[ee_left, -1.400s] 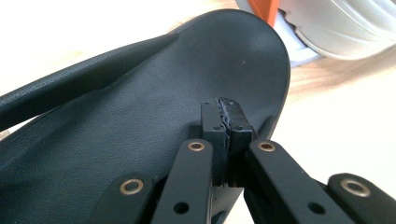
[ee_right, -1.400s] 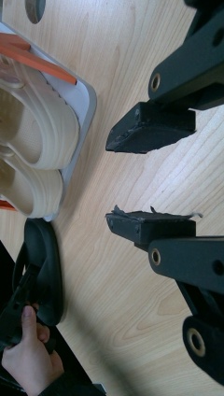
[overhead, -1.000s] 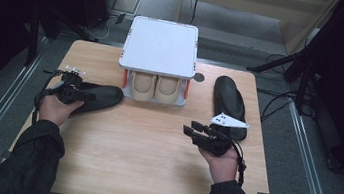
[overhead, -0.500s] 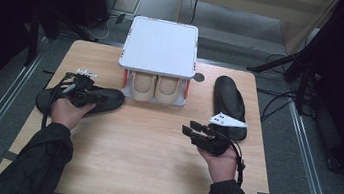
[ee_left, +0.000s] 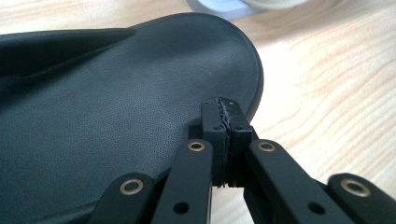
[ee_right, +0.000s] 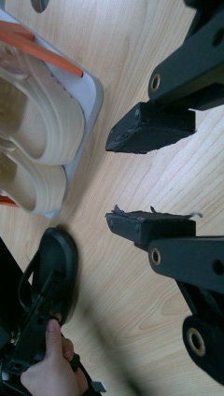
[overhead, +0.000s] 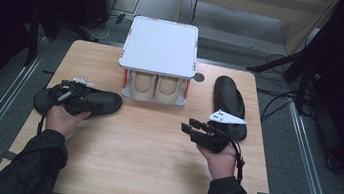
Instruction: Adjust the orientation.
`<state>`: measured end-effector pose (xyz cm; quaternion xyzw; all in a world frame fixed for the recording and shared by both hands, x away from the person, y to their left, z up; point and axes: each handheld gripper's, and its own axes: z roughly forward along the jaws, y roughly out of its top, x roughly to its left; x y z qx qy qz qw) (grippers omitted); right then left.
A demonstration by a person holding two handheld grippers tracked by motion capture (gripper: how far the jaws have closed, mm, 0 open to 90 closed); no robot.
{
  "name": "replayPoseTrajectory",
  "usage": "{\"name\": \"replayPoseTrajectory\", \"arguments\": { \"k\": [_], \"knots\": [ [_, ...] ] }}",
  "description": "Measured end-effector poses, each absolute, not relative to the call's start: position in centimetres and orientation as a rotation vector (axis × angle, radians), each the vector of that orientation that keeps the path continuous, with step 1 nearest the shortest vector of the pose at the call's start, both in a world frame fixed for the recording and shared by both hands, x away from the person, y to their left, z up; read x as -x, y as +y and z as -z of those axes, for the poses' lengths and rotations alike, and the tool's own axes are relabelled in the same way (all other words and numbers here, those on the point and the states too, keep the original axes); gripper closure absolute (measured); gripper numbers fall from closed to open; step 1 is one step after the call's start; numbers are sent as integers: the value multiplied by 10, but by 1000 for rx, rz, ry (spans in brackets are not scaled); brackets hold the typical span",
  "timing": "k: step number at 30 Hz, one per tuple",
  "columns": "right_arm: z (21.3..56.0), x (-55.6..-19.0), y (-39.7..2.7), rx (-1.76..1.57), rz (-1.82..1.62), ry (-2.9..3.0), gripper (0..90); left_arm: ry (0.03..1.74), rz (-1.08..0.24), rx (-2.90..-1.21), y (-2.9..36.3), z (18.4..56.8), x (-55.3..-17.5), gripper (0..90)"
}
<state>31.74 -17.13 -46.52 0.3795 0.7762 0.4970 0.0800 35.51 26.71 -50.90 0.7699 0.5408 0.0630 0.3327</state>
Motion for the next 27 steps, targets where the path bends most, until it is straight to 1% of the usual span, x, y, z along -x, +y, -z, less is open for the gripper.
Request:
{"name": "replayPoseTrajectory", "arguments": {
  "k": [9, 11, 14, 17, 22, 27],
  "knots": [
    [465, -321, -162, -1116, -1492, 2348, 601, 1426, -156, -2008, 275, 509, -337, 900],
    [465, -323, -162, -1112, -1493, 2351, 602, 1415, -148, -1986, 276, 506, -334, 896],
    [465, -325, -161, -1114, -1499, 2354, 604, 1389, -183, -1946, 279, 495, -326, 899],
    [464, -325, -160, -1104, -1503, 2353, 604, 1391, -241, -1919, 288, 485, -309, 900],
    [463, -326, -161, -1100, -1507, 2350, 605, 1471, -306, -1860, 316, 483, -282, 900],
    [461, -325, -162, -1097, -1514, 2351, 605, 1576, -310, -1811, 341, 492, -271, 900]
  ]
}}
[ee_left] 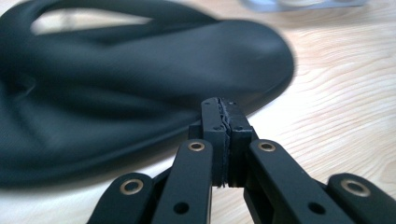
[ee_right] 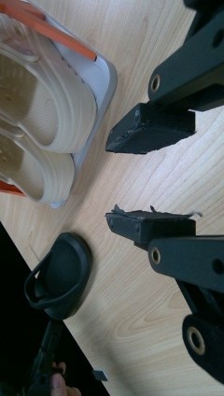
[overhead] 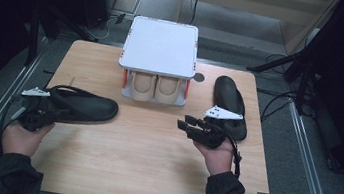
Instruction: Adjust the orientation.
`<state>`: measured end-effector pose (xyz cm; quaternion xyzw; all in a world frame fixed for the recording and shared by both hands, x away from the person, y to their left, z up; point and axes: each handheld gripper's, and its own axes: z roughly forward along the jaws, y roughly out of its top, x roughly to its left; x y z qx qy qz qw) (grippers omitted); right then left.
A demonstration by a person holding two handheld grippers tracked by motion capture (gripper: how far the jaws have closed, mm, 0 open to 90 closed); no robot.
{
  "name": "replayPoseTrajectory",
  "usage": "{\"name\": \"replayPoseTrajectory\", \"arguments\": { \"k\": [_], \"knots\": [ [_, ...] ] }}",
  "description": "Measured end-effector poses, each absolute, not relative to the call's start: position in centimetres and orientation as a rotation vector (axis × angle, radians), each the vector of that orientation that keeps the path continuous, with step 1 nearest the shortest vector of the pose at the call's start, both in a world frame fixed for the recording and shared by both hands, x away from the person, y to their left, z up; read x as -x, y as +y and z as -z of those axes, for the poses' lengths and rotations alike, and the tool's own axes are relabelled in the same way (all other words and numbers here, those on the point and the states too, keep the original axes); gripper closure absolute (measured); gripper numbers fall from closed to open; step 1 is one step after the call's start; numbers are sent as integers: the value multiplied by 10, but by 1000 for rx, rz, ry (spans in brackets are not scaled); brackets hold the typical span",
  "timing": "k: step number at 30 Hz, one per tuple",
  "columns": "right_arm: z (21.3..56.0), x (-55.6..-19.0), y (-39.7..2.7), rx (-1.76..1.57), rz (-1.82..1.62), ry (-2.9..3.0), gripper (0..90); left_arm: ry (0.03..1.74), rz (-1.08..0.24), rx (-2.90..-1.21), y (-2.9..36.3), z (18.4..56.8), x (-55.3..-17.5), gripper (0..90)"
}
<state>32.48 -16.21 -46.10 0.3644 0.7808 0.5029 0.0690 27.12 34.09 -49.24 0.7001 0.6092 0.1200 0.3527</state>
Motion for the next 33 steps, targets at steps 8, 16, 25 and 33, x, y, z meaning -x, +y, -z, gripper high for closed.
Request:
{"name": "replayPoseTrajectory", "arguments": {
  "k": [8, 16, 25, 33],
  "knots": [
    [460, -327, -161, -1086, -1529, 2352, 605, 1660, -322, -1785, 363, 509, -274, 900],
    [459, -324, -160, -1070, -1532, 2364, 606, 1675, -318, -1786, 370, 518, -282, 900],
    [457, -321, -166, -1087, -1533, 2339, 606, 1674, -350, -1781, 376, 519, -308, 900],
    [459, -316, -172, -1116, -1526, 2314, 606, 1672, -354, -1769, 382, 519, -342, 900]
  ]
}}
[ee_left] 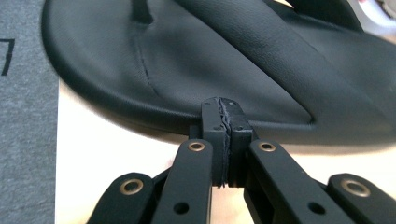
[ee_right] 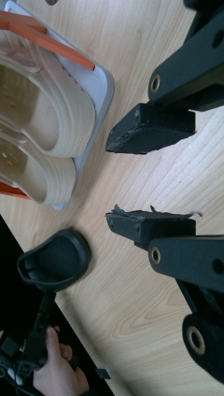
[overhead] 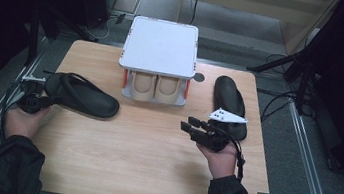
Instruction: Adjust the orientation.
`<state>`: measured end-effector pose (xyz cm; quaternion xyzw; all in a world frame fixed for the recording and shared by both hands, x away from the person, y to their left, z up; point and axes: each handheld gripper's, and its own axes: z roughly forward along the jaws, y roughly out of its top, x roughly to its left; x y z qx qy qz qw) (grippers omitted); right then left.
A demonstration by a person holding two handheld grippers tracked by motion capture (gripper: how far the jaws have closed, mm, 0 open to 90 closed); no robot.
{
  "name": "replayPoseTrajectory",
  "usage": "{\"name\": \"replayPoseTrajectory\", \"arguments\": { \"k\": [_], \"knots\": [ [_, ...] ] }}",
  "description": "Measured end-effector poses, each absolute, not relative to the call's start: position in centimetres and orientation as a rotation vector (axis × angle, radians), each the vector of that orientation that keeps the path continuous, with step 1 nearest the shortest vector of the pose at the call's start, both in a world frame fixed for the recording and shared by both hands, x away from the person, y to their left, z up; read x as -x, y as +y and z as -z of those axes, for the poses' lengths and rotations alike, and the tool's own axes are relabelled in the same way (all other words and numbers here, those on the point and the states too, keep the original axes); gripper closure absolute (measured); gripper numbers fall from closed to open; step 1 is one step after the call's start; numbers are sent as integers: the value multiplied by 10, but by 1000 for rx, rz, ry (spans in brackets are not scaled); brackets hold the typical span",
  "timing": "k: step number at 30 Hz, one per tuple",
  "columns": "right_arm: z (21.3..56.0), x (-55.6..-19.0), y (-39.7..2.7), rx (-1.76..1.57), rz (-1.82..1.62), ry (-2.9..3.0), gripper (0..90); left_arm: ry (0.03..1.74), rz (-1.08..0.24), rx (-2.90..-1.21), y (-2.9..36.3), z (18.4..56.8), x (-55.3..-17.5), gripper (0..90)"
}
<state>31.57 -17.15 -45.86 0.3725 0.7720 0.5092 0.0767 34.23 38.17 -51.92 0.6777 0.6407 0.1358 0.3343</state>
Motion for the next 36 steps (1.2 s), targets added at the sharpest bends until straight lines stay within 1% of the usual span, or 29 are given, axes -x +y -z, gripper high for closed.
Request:
{"name": "replayPoseTrajectory", "arguments": {
  "k": [5, 11, 14, 19, 27, 30, 36],
  "knots": [
    [460, -311, -173, -1123, -1516, 2310, 606, 1657, -376, -1767, 381, 520, -360, 900],
    [460, -309, -175, -1131, -1517, 2298, 606, 1658, -337, -1745, 382, 521, -378, 900],
    [460, -307, -176, -1136, -1514, 2295, 606, 1661, -359, -1751, 379, 520, -385, 900],
    [461, -307, -176, -1138, -1512, 2288, 606, 1670, -347, -1753, 375, 522, -401, 900],
    [462, -305, -179, -1159, -1508, 2274, 606, 1680, -327, -1739, 373, 521, -412, 892],
    [462, -305, -180, -1160, -1506, 2267, 606, 1693, -313, -1719, 372, 518, -410, 834],
    [461, -306, -184, -1171, -1503, 2250, 606, 1646, -340, -1720, 359, 498, -400, 655]
  ]
}}
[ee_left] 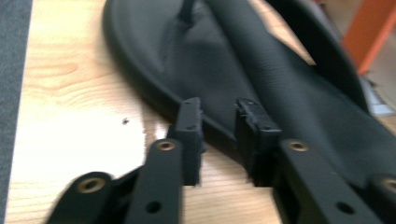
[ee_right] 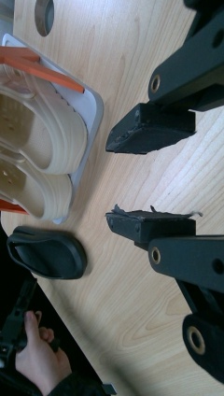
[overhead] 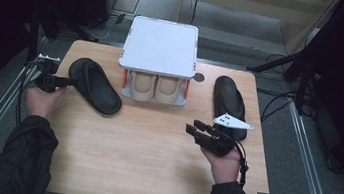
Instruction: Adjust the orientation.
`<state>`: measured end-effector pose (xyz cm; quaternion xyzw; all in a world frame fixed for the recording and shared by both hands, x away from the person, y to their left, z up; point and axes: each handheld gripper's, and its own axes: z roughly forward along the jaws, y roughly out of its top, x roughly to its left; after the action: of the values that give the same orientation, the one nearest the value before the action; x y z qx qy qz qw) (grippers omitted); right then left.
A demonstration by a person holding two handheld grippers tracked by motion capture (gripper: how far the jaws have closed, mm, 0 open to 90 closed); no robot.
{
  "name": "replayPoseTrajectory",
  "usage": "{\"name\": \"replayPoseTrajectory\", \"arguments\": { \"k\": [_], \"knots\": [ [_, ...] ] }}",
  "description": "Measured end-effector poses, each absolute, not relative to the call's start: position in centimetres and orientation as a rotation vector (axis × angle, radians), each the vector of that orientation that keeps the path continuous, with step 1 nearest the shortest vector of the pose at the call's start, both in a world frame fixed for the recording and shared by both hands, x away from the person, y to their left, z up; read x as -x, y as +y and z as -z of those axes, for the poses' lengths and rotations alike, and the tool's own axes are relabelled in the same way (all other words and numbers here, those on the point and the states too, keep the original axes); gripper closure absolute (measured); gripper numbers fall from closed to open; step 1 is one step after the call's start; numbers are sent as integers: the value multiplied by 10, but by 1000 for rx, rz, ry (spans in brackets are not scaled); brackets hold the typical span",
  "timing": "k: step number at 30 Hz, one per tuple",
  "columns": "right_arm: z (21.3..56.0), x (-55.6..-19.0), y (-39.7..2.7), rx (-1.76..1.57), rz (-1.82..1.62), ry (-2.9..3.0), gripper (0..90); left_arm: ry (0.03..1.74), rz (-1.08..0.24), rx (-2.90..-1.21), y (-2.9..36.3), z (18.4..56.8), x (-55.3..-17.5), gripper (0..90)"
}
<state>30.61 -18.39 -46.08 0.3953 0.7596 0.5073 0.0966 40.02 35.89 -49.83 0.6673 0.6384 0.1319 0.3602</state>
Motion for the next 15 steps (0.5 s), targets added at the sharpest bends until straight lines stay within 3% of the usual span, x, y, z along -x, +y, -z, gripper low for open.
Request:
{"name": "replayPoseTrajectory", "arguments": {
  "k": [8, 15],
  "knots": [
    [461, -307, -184, -1163, -1504, 2251, 606, 1600, -392, -1697, 331, 483, -392, 502],
    [461, -307, -182, -1158, -1497, 2258, 606, 1666, -433, -1704, 312, 495, -408, 431]
  ]
}}
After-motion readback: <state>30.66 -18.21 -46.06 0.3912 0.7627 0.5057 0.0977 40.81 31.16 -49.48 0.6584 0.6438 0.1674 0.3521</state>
